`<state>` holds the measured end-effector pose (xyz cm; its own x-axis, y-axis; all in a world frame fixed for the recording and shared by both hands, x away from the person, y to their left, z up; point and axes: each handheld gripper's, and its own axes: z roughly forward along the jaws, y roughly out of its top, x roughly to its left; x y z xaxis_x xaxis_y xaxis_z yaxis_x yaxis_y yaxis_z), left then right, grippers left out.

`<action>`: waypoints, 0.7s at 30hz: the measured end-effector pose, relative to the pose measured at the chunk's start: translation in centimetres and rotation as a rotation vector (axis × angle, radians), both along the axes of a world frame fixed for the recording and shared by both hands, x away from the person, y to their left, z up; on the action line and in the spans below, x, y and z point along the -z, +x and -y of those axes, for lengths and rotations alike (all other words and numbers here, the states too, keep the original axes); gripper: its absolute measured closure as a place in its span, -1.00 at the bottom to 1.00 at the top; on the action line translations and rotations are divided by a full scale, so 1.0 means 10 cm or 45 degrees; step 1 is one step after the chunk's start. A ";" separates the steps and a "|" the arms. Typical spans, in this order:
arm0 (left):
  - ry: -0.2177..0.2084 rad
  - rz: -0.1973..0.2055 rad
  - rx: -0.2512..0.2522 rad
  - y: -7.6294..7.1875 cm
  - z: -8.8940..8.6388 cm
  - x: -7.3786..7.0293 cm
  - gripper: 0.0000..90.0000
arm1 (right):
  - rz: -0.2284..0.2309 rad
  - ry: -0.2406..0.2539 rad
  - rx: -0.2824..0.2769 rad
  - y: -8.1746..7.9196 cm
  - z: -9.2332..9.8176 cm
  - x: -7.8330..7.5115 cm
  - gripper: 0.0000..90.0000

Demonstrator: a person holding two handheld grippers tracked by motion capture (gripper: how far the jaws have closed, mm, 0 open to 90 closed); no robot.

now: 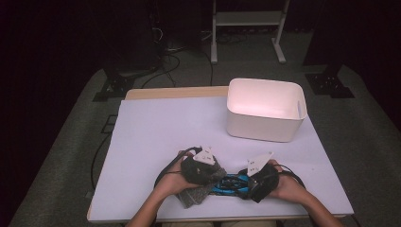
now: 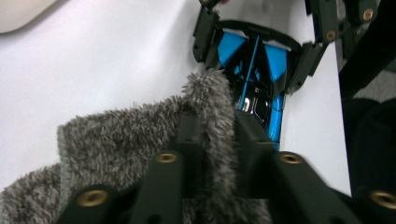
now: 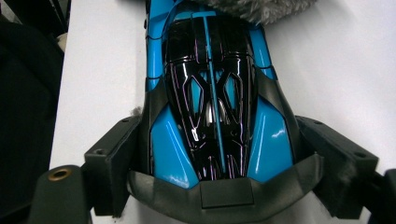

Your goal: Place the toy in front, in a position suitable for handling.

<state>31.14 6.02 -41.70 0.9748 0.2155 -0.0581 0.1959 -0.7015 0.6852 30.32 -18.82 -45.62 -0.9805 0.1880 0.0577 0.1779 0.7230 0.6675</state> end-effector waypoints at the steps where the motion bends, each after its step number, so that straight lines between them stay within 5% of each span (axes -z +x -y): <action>1: 0.006 0.010 0.006 -0.01 0.01 0.00 0.75 | 0.000 -0.001 0.000 0.00 0.00 0.00 -0.59; 3: 0.010 0.006 0.013 0.00 0.02 0.00 0.79 | 0.001 -0.002 0.002 0.00 0.00 0.00 -0.59; 7: -0.076 -0.043 0.083 -0.04 0.11 -0.03 0.79 | 0.014 -0.006 -0.006 0.00 0.00 0.00 -0.58; 14: -0.022 -0.051 0.082 -0.05 0.08 0.00 0.81 | 0.025 -0.011 -0.006 -0.01 -0.01 0.00 -0.57; 18: 0.047 -0.045 0.041 -0.04 -0.14 0.03 0.81 | 0.059 -0.027 -0.032 -0.03 -0.01 0.00 -0.52; 21: 0.046 -0.064 0.001 -0.01 -0.28 0.06 0.81 | 0.058 -0.030 -0.038 -0.03 -0.02 -0.01 -0.51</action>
